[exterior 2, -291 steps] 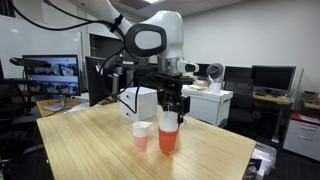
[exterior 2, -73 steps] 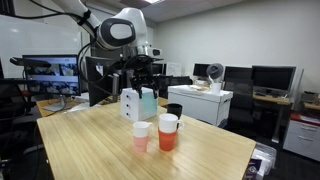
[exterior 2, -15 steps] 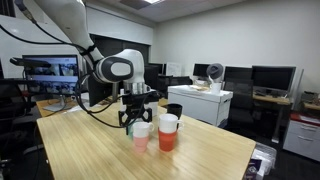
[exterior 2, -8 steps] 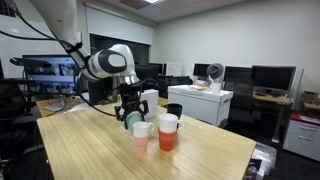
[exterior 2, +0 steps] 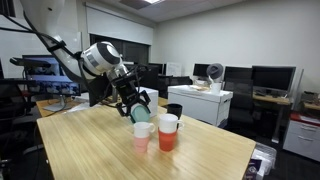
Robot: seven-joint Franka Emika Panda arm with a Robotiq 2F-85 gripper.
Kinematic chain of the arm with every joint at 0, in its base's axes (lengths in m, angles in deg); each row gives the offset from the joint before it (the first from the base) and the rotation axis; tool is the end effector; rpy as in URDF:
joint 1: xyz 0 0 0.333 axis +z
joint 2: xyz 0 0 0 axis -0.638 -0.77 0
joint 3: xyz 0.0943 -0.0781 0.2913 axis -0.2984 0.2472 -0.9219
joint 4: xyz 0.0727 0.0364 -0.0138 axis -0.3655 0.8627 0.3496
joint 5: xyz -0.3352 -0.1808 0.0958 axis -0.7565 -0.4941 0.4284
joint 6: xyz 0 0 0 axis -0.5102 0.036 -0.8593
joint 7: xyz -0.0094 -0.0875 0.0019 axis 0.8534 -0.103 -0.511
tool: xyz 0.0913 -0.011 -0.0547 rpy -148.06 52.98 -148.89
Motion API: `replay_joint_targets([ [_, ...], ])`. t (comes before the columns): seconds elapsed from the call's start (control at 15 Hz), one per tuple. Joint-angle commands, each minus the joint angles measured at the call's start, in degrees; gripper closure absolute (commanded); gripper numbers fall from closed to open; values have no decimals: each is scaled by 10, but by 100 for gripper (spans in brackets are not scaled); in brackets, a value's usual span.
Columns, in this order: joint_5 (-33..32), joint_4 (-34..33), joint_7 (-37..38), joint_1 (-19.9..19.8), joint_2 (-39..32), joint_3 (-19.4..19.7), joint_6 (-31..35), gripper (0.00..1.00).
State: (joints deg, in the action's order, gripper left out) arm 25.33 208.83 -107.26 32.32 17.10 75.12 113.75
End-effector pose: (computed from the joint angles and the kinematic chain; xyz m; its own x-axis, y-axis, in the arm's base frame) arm 0.4914 -0.1406 0.2902 0.3754 0.8110 -0.4487 0.9092 -0.2283 0.3481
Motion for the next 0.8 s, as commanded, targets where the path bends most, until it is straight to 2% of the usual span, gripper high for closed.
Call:
replay_joint_targets([
  [0.0,-154,22,124,-5,19,2,7,45],
  [0.27,-269,35,195,-6,17,-5,-6,45],
  [0.73,-386,49,236,-1,11,-15,-35,45],
])
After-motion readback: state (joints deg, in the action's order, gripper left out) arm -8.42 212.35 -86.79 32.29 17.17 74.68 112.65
